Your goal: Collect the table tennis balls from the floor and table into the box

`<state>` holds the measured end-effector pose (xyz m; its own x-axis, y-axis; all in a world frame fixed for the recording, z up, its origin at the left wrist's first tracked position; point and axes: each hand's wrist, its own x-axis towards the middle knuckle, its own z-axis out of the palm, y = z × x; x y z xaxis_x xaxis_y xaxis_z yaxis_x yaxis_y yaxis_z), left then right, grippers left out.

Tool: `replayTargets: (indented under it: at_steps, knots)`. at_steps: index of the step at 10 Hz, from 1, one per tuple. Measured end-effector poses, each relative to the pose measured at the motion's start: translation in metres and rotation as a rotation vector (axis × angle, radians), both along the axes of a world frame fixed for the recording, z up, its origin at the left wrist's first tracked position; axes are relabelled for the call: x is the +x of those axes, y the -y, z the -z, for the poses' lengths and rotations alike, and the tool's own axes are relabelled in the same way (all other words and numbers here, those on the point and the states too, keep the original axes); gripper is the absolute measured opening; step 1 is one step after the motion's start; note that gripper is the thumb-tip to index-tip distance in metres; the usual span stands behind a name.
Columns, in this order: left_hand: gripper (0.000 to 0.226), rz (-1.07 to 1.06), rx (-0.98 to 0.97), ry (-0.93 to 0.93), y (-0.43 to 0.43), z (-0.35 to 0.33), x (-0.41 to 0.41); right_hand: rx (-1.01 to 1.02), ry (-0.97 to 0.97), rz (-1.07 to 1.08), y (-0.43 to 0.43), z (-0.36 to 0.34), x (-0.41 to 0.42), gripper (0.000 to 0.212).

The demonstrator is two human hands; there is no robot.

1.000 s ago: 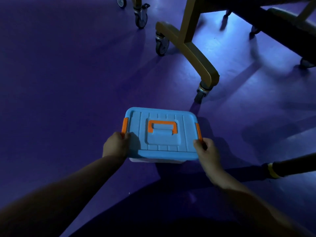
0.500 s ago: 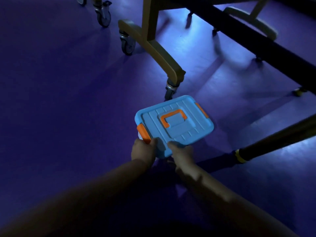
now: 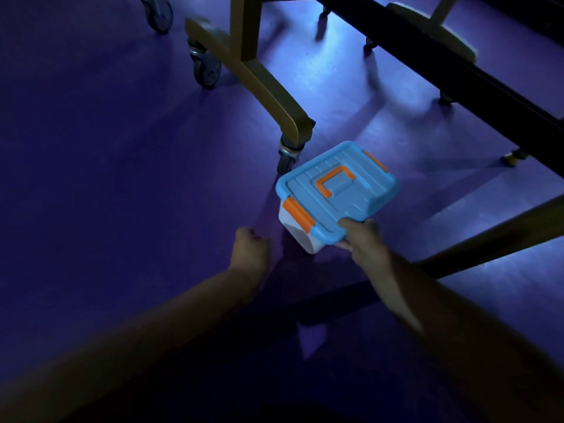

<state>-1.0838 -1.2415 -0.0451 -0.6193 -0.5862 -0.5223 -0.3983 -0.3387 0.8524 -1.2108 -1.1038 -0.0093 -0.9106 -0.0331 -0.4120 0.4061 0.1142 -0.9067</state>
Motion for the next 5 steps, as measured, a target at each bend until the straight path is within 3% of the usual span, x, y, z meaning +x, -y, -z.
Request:
replayTargets:
  at_steps: [3, 4, 5]
  knots:
    - [0.032, -0.031, 0.011, 0.037, 0.016, 0.009, 0.004, 0.004, -0.007, -0.079, -0.002, 0.003, -0.018, 0.023]
    - [0.022, 0.012, -0.003, 0.039, 0.023, 0.008, 0.001, 0.318, -0.177, 0.016, -0.003, 0.014, -0.016, 0.029]
    - [0.022, 0.064, -0.032, 0.039, 0.034, 0.006, -0.003, 0.749, -0.606, -0.027, 0.006, 0.016, 0.008, 0.057]
